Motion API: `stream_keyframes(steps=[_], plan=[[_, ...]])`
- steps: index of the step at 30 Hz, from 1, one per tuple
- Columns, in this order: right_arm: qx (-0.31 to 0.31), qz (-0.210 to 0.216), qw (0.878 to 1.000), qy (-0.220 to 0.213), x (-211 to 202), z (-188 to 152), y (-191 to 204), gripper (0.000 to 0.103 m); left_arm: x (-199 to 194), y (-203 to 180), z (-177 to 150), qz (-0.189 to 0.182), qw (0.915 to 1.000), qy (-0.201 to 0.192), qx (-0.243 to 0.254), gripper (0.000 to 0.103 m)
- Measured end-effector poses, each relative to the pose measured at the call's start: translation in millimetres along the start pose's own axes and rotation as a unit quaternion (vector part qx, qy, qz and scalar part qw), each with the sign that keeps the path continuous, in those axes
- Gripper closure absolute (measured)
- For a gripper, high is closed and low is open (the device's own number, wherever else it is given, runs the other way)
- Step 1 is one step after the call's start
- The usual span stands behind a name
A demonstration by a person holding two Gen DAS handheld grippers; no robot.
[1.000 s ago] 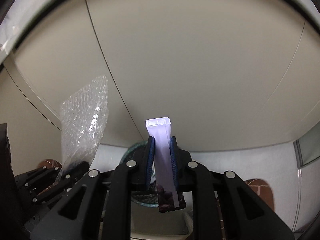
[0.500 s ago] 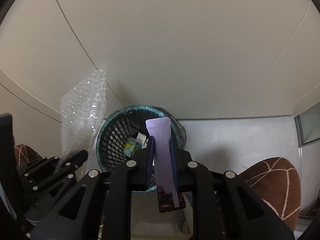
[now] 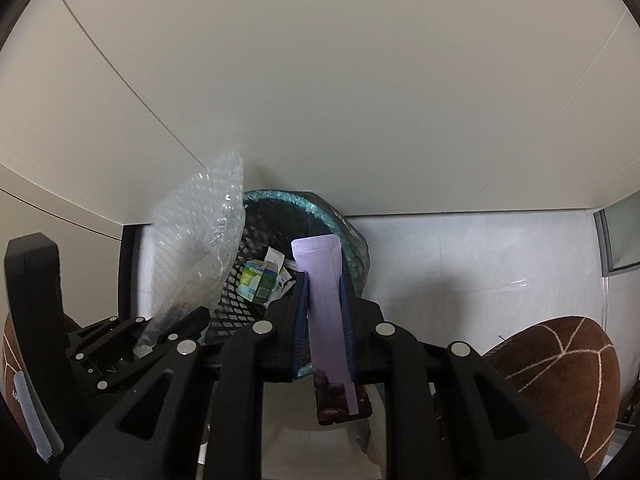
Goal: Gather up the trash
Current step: 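Open the left tool to drop the bubble wrap while the right tool opens to drop the purple item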
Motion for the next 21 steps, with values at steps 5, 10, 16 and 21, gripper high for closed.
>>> stream_keyframes(steps=[5,10,16,21], plan=[[-0.003,0.003,1.000,0.010,7.4,4.5,-2.6,0.088,-2.8,8.3,3.4,0.003,0.9999,-0.006,-0.016,0.068],[-0.009,0.023,1.000,0.018,17.9,3.1,9.8,0.088,-10.6,22.8,6.6,0.019,0.9991,-0.023,-0.029,0.048],[-0.018,0.059,0.998,0.034,35.4,3.7,28.5,0.087,-26.5,46.2,10.9,0.052,0.9970,-0.038,-0.044,0.033],[-0.026,0.072,0.996,0.048,55.0,1.5,45.5,0.087,-31.8,67.1,19.2,0.072,0.9950,-0.042,-0.054,0.022]])
Point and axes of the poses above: each gripper's, at about its wrist camera, not at the fingertips, and x roughly the way its jaws point, y to its left, z to its top, the point moved 8 cm from there along x, roughly the way its jaws point, and after that the axes turned 7 degrees about -y, right-handed, at the moved point
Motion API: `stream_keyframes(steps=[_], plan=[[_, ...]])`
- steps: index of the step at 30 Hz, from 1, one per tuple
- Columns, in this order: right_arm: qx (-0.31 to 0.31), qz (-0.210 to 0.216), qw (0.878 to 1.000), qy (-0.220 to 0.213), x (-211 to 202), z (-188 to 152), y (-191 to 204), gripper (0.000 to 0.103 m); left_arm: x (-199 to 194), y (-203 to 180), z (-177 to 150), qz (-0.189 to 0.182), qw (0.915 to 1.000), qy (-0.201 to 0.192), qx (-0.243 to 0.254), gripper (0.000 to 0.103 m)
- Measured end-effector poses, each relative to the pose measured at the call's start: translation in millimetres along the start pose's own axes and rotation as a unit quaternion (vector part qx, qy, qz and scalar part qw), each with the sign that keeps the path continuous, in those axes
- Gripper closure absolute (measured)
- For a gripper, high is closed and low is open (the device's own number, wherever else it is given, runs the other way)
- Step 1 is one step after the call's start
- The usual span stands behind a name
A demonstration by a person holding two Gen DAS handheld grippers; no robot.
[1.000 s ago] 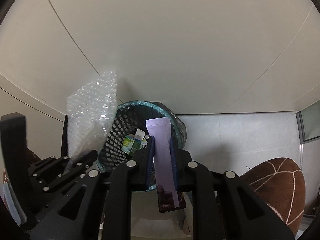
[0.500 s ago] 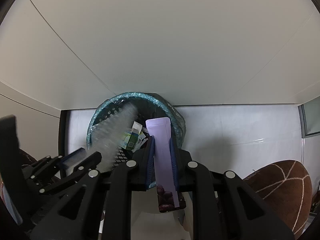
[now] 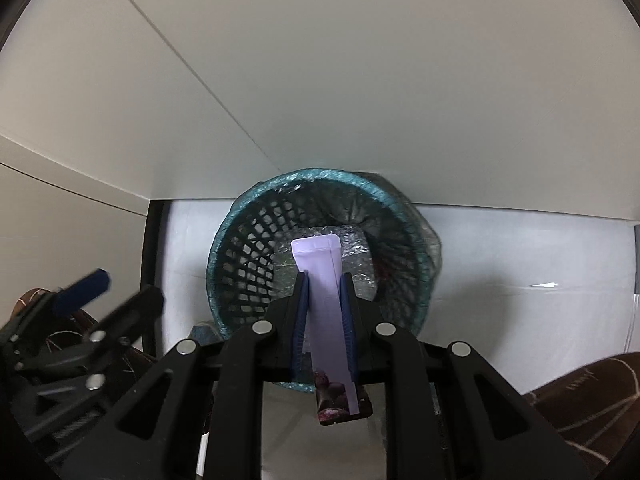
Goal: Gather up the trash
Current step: 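Open the left tool to drop the bubble wrap while the right tool opens to drop the purple item, then move both open tools up over the counter items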
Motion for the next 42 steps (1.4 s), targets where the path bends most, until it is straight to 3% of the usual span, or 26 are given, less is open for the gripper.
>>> stream_keyframes(steps=[8,11,15,23,27,42], plan=[[-0.003,0.016,1.000,0.024,24.2,-0.7,14.2,0.080,1.5,22.0,7.9,0.018,0.9998,0.004,-0.011,0.011],[-0.003,0.021,1.000,0.024,22.9,0.7,17.4,0.065,1.6,26.9,8.3,0.021,0.9997,0.006,-0.013,0.010],[-0.004,0.020,1.000,0.016,11.5,3.8,17.9,0.053,-7.0,33.4,13.3,0.038,0.9991,0.001,-0.020,0.010],[-0.008,0.018,1.000,-0.018,-31.7,14.9,16.6,0.026,-50.6,40.5,31.4,0.044,0.9984,-0.024,-0.024,0.007],[-0.025,0.019,0.999,-0.023,-54.7,19.0,19.8,0.024,-77.2,37.6,41.0,0.048,0.9979,-0.039,-0.018,0.007],[-0.067,0.010,0.986,-0.152,-193.9,63.3,29.1,0.012,-198.5,22.5,78.5,0.032,0.9916,-0.123,-0.022,0.006]])
Point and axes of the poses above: each gripper's, at about its wrist camera, not at the fingertips, and x roughly the way its jaws point, y to its left, z to its top, the point moved 8 cm from there along x, roughly the way its jaws point, and after that the axes turned 7 degrees about -y, right-handed, at the moved point
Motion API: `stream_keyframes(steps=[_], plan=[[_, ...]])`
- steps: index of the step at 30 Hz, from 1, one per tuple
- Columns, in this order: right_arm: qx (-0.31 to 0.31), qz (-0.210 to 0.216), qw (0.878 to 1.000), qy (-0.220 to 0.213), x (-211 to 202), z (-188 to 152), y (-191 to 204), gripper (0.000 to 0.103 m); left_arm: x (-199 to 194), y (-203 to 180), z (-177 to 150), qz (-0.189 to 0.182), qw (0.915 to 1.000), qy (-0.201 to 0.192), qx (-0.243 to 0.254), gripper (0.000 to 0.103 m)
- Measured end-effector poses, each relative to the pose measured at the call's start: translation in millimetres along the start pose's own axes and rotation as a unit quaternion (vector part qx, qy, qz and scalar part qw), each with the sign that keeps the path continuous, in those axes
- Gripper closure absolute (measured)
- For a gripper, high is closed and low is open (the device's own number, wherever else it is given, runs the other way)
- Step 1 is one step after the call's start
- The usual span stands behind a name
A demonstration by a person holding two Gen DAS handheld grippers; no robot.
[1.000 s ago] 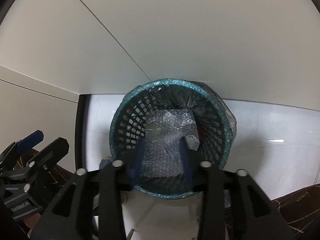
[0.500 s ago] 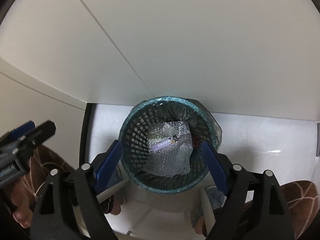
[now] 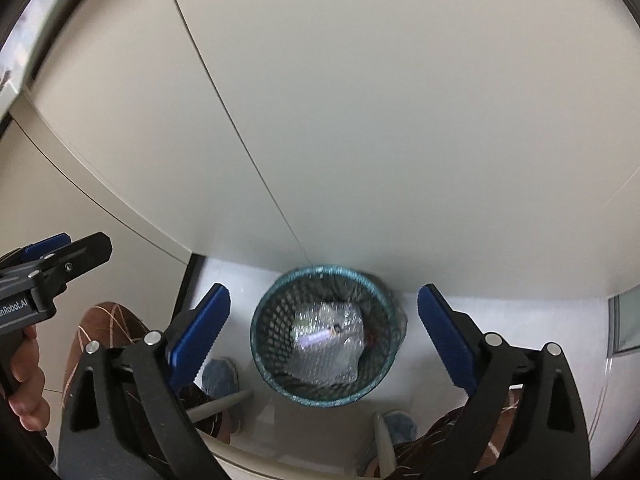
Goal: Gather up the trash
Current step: 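Move both open tools up over the counter items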
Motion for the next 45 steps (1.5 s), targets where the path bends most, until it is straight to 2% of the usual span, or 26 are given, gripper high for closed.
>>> stream_keyframes(steps=[17,23,29,37,45], plan=[[-0.032,-0.021,0.992,-0.123,-124.9,77.0,-0.7,0.009,-117.8,-27.9,67.0,-0.024,0.9955,-0.091,0.009,0.006],[-0.033,-0.021,0.985,-0.166,-170.1,110.2,-2.5,0.009,-151.6,-42.5,103.3,-0.023,0.9924,-0.120,0.014,0.006],[-0.052,-0.024,0.979,-0.196,-203.7,146.5,-2.0,0.009,-177.0,-60.0,141.4,-0.024,0.9910,-0.130,0.022,0.006],[-0.080,-0.031,0.975,-0.206,-222.3,194.0,-4.0,0.009,-190.8,-87.3,204.0,-0.024,0.9915,-0.127,0.015,0.006],[-0.080,-0.025,0.980,-0.181,-208.4,246.0,-16.0,0.009,-177.5,-108.5,272.4,-0.024,0.9931,-0.115,0.007,0.006]])
Point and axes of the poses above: each gripper's, at about its wrist camera, not at the fingertips, and x roughly the way its jaws point, y to its left, z to its top, the point moved 8 cm from there along x, roughly the way its jaws point, and after that the axes turned 7 degrees about -y, right-handed, at the moved point
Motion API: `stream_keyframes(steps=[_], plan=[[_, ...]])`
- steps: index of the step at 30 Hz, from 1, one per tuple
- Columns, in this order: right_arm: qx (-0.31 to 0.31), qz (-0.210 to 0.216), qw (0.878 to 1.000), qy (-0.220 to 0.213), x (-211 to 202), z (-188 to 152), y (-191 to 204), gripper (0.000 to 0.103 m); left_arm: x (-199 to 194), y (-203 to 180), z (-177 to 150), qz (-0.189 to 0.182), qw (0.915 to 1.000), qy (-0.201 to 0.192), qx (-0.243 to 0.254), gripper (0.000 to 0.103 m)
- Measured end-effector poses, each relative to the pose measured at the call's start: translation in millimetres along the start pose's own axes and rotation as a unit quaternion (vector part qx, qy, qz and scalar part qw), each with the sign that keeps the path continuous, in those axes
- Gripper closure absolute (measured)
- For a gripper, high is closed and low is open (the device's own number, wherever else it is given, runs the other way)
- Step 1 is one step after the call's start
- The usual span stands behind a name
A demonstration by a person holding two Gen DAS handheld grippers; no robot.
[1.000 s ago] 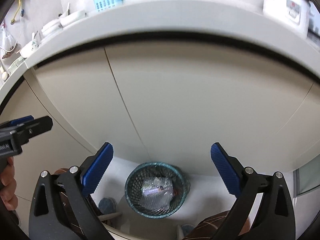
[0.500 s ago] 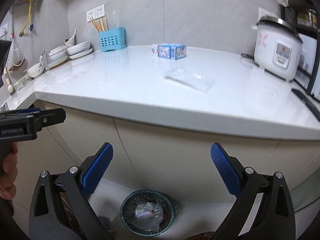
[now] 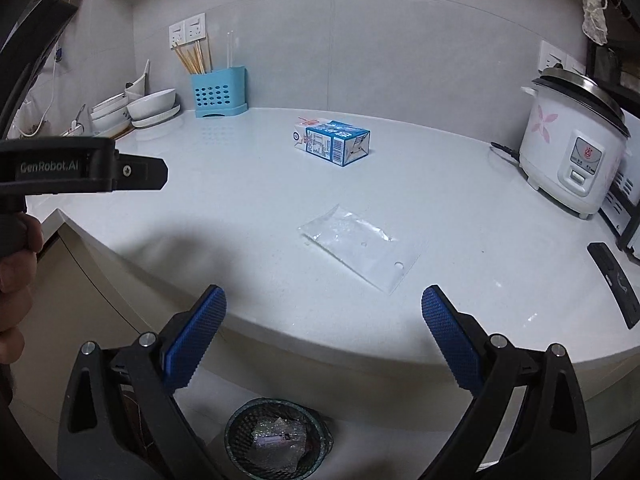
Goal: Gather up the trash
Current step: 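Grasp the blue-and-white milk carton with the left tool while the right tool grasps the clear plastic bag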
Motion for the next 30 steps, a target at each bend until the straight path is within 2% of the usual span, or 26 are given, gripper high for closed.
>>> stream_keyframes(steps=[7,15,25,30], plan=[[-0.003,0.008,0.999,0.041,44.8,18.5,-10.3,0.009,50.3,-14.2,42.4,0.013,0.9991,0.034,-0.021,0.006],[-0.015,0.021,0.996,0.084,84.7,21.2,-24.0,0.009,114.8,-45.1,80.8,0.016,0.9967,0.071,-0.037,0.006],[-0.022,0.047,0.993,0.104,108.4,24.3,-36.9,0.009,203.6,-75.6,117.0,0.014,0.9861,0.126,-0.107,0.006],[-0.036,0.057,0.991,0.116,118.6,18.1,-43.6,0.009,235.8,-87.2,120.2,0.028,0.9802,0.146,-0.131,0.006]])
Point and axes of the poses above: each gripper's, at about its wrist camera, not at the fingertips, and x roughly the way its jaws point, y to its left, z to its top, the point moved 8 cm from there along x, roughly the way its jaws point, and after that the axes turned 7 degrees about -y, right-handed, at the moved point
